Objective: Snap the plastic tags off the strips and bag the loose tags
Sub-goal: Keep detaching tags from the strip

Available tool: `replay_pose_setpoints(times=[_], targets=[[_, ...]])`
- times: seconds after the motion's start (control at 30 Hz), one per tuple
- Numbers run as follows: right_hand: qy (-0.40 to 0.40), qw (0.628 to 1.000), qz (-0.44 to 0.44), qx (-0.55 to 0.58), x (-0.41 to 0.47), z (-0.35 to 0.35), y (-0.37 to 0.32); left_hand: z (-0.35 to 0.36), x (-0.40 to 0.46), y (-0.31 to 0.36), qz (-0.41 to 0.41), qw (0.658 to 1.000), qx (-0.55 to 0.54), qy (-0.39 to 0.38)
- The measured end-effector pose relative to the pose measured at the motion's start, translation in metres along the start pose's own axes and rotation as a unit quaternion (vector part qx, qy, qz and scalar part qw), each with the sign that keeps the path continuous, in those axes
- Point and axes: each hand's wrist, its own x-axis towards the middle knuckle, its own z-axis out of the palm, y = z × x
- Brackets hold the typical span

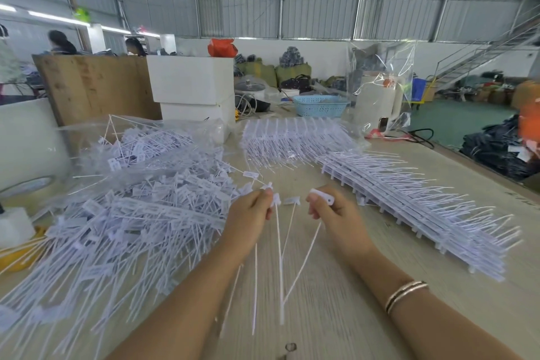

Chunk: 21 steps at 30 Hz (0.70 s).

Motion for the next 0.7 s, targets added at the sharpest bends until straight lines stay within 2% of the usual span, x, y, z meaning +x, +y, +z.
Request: replay_pose_setpoints(times=[0.17, 0.27, 0.33, 0.47, 0.53, 0.63, 0.7], targets=[[-0.015, 0.980, 0.140, -0.141, 0.008, 0.005, 0.013, 0.015, -0.009, 0.000, 0.049, 0.998, 0.027, -0.026], [-0.009, 0.971, 0.139, -0.196, 0.005, 0.003, 0.010, 0.014, -0.008, 0.000, 0.040, 0.999, 0.008, -0.011], [-0.017, 0.977, 0.095, -0.190, 0.002, 0.004, 0.002, 0.014, -0.009, 0.001, 0.040, 0.999, 0.011, -0.012], [-0.137, 0.969, 0.083, -0.190, -0.007, 0.015, -0.011, 0.014, -0.010, 0.002, 0.056, 0.997, 0.051, -0.036], [-0.133, 0.980, 0.071, -0.131, -0.007, 0.015, -0.012, 0.011, -0.008, 0.000, 0.051, 0.995, 0.083, -0.035], [-0.106, 0.991, 0.072, -0.050, -0.005, 0.008, -0.013, 0.006, -0.004, -0.004, 0.091, 0.974, 0.206, -0.008], [-0.126, 0.989, 0.068, -0.035, -0.006, 0.008, -0.011, 0.006, -0.003, -0.004, 0.105, 0.939, 0.327, -0.016]])
